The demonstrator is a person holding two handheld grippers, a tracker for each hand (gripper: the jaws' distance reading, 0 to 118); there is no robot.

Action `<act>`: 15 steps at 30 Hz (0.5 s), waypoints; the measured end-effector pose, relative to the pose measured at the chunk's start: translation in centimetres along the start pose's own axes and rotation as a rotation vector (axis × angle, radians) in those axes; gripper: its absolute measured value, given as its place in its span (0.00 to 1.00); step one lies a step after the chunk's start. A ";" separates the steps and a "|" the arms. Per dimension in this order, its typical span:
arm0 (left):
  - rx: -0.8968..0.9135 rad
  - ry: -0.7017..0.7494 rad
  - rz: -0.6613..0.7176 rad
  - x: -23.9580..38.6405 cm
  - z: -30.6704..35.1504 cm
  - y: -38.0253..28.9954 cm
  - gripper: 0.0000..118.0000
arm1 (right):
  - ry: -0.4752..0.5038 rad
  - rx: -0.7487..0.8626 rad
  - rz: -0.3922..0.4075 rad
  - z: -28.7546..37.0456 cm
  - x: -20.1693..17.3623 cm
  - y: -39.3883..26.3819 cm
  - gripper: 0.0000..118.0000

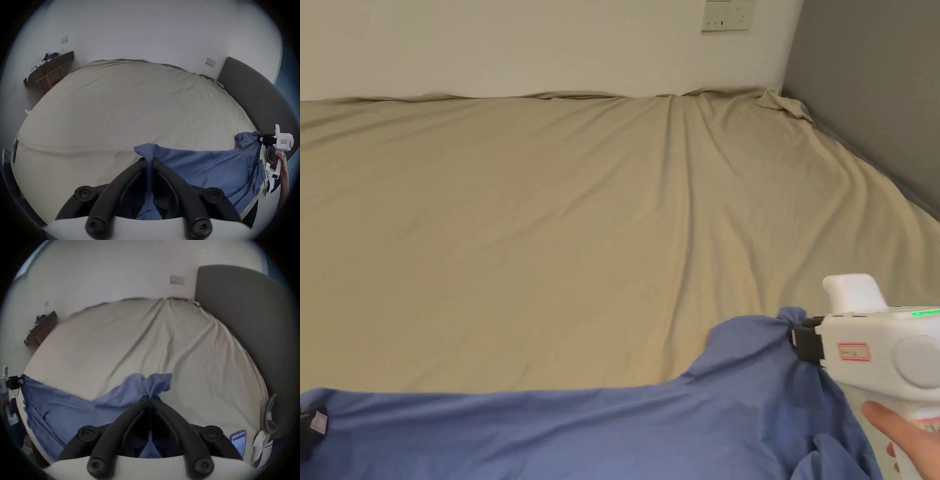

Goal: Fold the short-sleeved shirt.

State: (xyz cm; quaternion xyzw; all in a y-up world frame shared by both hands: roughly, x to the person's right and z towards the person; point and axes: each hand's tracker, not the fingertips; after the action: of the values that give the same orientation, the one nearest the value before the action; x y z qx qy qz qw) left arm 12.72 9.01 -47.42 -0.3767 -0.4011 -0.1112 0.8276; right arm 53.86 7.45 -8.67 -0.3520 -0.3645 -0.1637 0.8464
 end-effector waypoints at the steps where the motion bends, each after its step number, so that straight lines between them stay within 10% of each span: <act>1: 0.017 0.003 -0.005 0.1 1.1 -0.3 0.05 | 0.009 0.024 0.011 1.7 -0.1 -0.6 0.03; 15: -0.215 0.136 -0.074 -1.3 6.1 -13.3 0.05 | 0.043 -0.166 -0.072 11.9 1.1 -19.4 0.03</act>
State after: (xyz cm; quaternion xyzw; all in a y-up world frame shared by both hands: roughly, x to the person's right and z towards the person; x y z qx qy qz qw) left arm 1.81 4.00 -38.87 -0.4395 -0.3435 -0.2092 0.8031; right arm 38.32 2.37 7.17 -0.4043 -0.3437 -0.2311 0.8155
